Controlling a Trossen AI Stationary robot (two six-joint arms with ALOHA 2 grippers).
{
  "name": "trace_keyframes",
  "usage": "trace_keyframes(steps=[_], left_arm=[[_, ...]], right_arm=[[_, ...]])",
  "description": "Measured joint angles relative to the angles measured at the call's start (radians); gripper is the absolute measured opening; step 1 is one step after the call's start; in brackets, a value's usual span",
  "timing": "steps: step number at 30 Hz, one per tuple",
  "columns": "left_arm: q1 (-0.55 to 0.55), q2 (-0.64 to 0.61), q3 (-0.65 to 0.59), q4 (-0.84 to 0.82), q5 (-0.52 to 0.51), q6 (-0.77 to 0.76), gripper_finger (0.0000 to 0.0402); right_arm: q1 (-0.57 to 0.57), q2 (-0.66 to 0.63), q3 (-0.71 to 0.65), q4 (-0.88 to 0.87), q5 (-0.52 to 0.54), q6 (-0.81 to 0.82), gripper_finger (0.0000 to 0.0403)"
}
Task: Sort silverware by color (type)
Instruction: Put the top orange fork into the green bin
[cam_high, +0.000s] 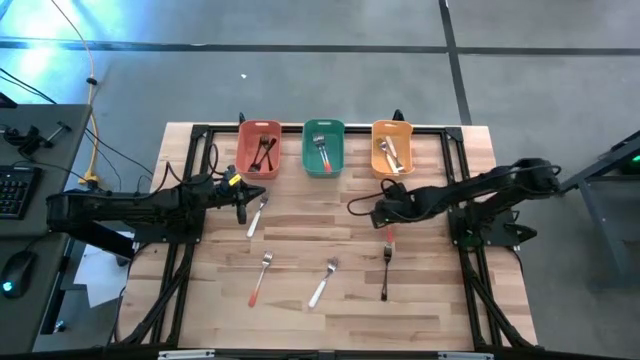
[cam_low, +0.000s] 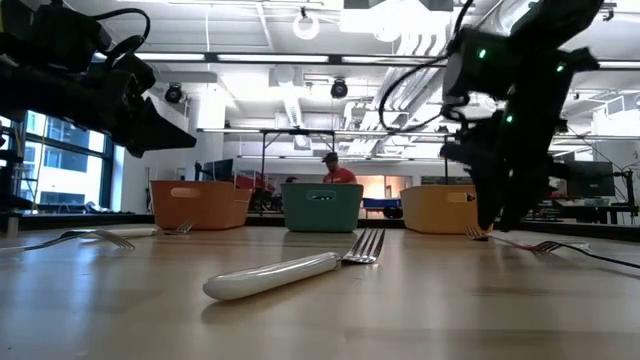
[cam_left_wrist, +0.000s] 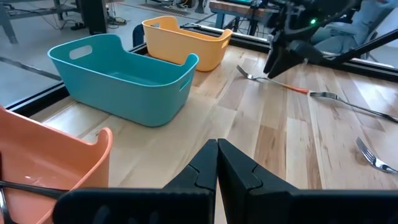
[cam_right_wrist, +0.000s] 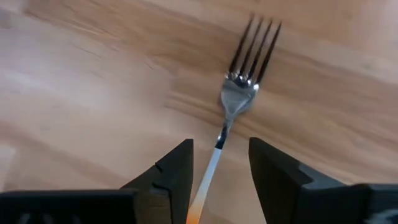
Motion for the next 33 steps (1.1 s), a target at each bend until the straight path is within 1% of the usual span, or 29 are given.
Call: trace_keyframes(steps=[4, 6, 8, 11, 13, 14, 16, 18, 20, 22, 25, 28, 31, 33], left_arm=[[0.000, 0.000, 0.000, 0.000, 0.000, 0.010, 0.0000], [0.000, 0.000, 0.000, 0.000, -0.002, 0.036, 0.0000], [0.000, 0.000, 0.000, -0.002, -0.015, 0.056, 0.0000], [0.000, 0.000, 0.000, -0.014, -0.031, 0.070, 0.0000], [0.000, 0.000, 0.000, -0.014, -0.036, 0.070, 0.0000], [0.000, 0.000, 0.000, -0.014, -0.036, 0.071, 0.0000], [0.000, 0.000, 0.000, -0.014, -0.036, 0.084, 0.0000], [0.000, 0.000, 0.000, -0.014, -0.037, 0.090, 0.0000], [0.000, 0.000, 0.000, -0.014, -0.038, 0.088, 0.0000], [0.000, 0.000, 0.000, -0.019, -0.039, 0.088, 0.0000], [0.000, 0.000, 0.000, -0.033, -0.039, 0.084, 0.0000], [0.000, 0.000, 0.000, -0.046, -0.039, 0.079, 0.0000], [0.000, 0.000, 0.000, -0.056, -0.039, 0.076, 0.0000], [0.000, 0.000, 0.000, -0.062, -0.038, 0.069, 0.0000]], right_arm=[[-0.032, 0.065, 0.004, 0.003, -0.060, 0.005, 0.0137], [-0.040, 0.089, 0.006, 0.005, -0.072, 0.001, 0.0125], [-0.043, 0.100, 0.008, 0.008, -0.081, 0.001, 0.0103], [-0.043, 0.102, 0.011, 0.023, -0.093, -0.003, 0.0055], [-0.045, 0.105, 0.027, 0.024, -0.114, -0.034, 0.0019], [-0.045, 0.107, 0.038, 0.021, -0.121, -0.057, 0.0010], [-0.048, 0.110, 0.072, 0.001, -0.134, -0.104, 0.0010], [-0.058, 0.101, 0.115, -0.017, -0.191, -0.129, 0.0015], [-0.071, 0.078, 0.160, -0.020, -0.208, -0.172, 0.0011], [-0.087, 0.070, 0.206, -0.031, -0.206, -0.227, 0.0003], [-0.109, 0.063, 0.301, -0.055, -0.199, -0.314, 0.0003], [-0.128, 0.063, 0.398, -0.140, -0.194, -0.399, 0.0001], [-0.138, 0.062, 0.463, -0.219, -0.183, -0.429, 0.0007], [-0.138, 0.062, 0.474, -0.266, -0.207, -0.439, 0.0019]])
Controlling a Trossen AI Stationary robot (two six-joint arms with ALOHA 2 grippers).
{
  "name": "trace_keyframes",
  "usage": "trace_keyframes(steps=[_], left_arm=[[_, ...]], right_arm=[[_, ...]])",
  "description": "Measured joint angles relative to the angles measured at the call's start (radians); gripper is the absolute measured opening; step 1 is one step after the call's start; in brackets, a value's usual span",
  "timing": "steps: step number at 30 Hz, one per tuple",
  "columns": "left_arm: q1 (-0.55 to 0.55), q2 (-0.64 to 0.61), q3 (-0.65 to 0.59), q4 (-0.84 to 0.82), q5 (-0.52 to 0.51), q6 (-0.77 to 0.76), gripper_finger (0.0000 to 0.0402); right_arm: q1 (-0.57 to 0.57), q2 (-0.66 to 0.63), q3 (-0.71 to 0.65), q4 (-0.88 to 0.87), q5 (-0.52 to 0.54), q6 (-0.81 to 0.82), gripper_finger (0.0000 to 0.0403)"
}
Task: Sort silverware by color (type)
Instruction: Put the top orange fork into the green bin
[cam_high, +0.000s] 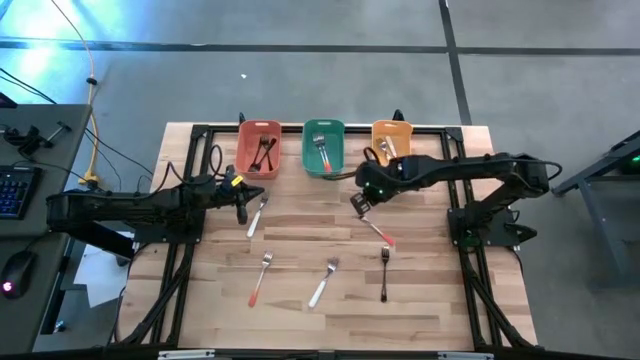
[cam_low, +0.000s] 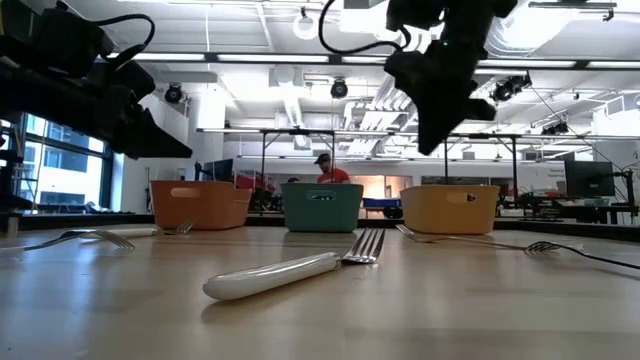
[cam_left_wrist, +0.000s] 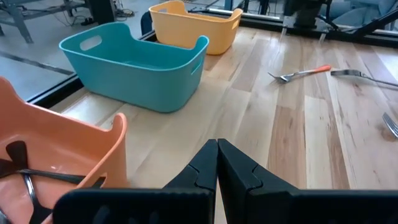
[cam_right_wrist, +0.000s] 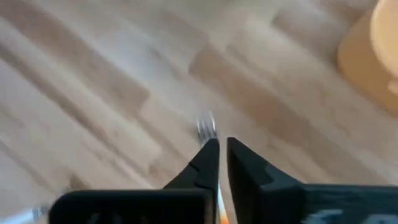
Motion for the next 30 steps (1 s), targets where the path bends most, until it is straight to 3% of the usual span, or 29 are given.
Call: trace_keyframes(steps=[7, 15, 24, 30], left_arm=[[0.000, 0.000, 0.000, -0.012, 0.001, -0.016, 0.0000], [0.000, 0.000, -0.003, -0.006, -0.013, -0.001, 0.0000], [0.000, 0.000, -0.003, -0.008, -0.013, -0.034, 0.0000], [0.000, 0.000, -0.003, -0.009, -0.013, -0.028, 0.0000]], right_arm=[[0.074, 0.004, -0.055, -0.053, -0.030, 0.002, 0.0103], [0.124, 0.004, -0.193, 0.041, -0.049, 0.024, 0.0185], [0.128, 0.004, -0.315, 0.244, -0.070, -0.030, 0.0171], [0.129, 0.038, -0.325, 0.292, -0.013, -0.052, 0.0155]])
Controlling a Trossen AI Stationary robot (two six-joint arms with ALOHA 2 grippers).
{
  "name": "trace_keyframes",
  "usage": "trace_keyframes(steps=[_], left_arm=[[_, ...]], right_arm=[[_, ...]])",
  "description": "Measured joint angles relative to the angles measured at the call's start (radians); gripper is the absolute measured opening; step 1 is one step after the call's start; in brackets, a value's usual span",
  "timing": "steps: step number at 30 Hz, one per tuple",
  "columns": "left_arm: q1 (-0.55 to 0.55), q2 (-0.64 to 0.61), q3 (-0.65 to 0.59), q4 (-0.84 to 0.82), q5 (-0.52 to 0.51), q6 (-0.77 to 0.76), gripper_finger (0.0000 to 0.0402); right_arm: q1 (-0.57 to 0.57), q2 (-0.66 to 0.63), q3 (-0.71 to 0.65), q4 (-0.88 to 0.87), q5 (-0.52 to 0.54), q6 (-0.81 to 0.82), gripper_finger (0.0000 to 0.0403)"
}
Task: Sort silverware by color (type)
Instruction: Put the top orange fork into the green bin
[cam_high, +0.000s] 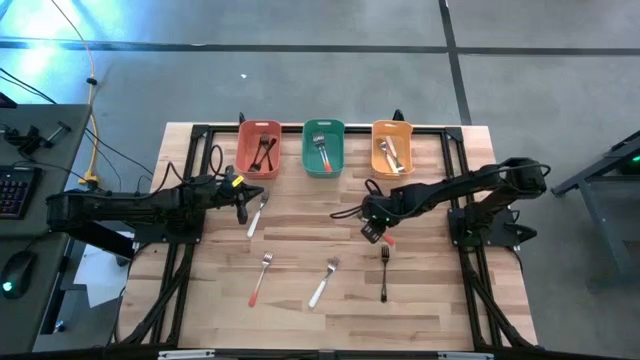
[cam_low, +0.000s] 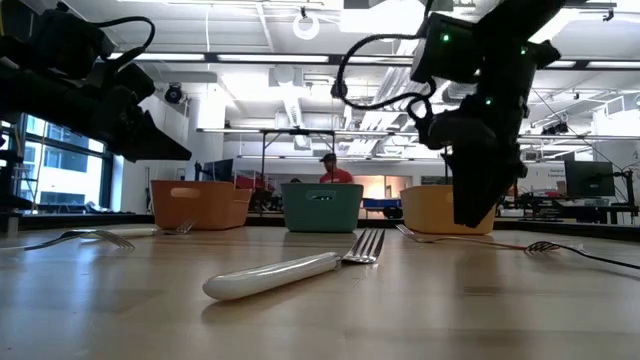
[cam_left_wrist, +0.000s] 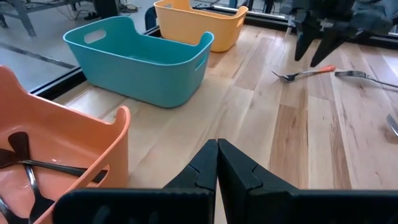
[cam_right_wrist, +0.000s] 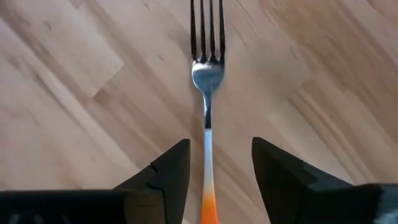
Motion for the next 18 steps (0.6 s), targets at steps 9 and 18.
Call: trace_keyframes(steps=[9, 18], left_arm=[[0.000, 0.000, 0.000, 0.003, -0.001, -0.014, 0.0000], [0.000, 0.000, 0.000, -0.004, 0.000, -0.014, 0.0000]], right_arm=[[0.000, 0.104, 0.006, 0.050, 0.017, -0.039, 0.0154], [-0.017, 0.123, 0.006, 0.043, 0.017, -0.089, 0.0104]])
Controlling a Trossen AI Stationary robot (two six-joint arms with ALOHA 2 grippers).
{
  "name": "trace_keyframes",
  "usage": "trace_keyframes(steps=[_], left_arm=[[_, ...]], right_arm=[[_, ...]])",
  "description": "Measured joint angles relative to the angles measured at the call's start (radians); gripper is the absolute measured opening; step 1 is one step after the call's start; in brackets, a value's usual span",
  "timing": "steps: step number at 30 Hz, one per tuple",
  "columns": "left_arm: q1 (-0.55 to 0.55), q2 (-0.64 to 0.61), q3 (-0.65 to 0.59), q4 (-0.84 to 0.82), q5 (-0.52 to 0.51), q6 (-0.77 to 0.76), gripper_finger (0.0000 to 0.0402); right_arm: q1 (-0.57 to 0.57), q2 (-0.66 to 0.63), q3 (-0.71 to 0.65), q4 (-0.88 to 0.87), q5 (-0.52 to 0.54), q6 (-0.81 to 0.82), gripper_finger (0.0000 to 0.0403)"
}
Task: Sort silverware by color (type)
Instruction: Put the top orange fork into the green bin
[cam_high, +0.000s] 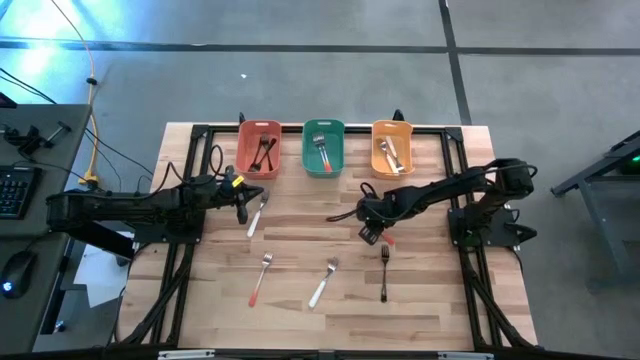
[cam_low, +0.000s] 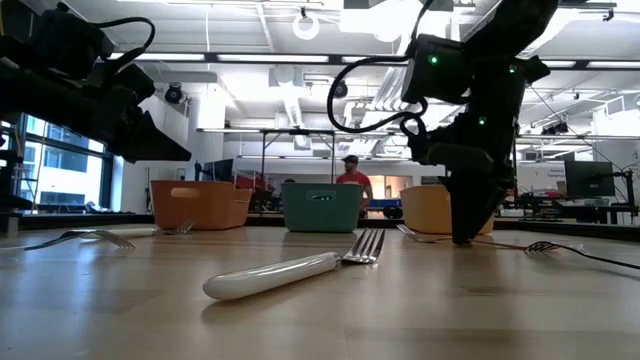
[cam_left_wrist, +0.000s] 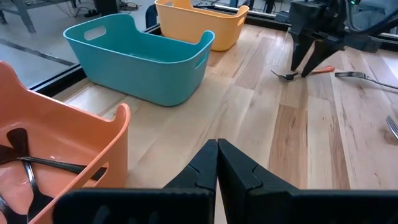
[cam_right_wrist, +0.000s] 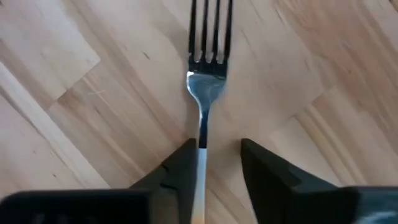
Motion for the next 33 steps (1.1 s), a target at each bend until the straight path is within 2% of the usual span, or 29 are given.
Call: trace_keyframes(steps=[7, 13, 20, 26, 33], left_arm=[[0.000, 0.000, 0.000, -0.001, 0.000, 0.003, 0.0000], [0.000, 0.000, 0.000, 0.000, 0.000, 0.003, 0.0000], [0.000, 0.000, 0.000, -0.002, 0.000, 0.017, 0.0000], [0.000, 0.000, 0.000, -0.008, 0.002, 0.025, 0.0000], [0.000, 0.000, 0.000, -0.012, 0.004, 0.016, 0.0000]], right_arm=[[-0.062, 0.001, -0.001, -0.003, -0.047, -0.068, 0.0009], [-0.116, -0.021, 0.012, -0.004, -0.147, -0.094, 0.0008], [-0.157, -0.040, 0.130, -0.070, -0.133, -0.156, 0.0001], [-0.218, -0.041, 0.293, -0.136, -0.138, -0.201, 0.0000], [-0.335, -0.012, 0.505, -0.073, -0.152, -0.224, 0.0000]])
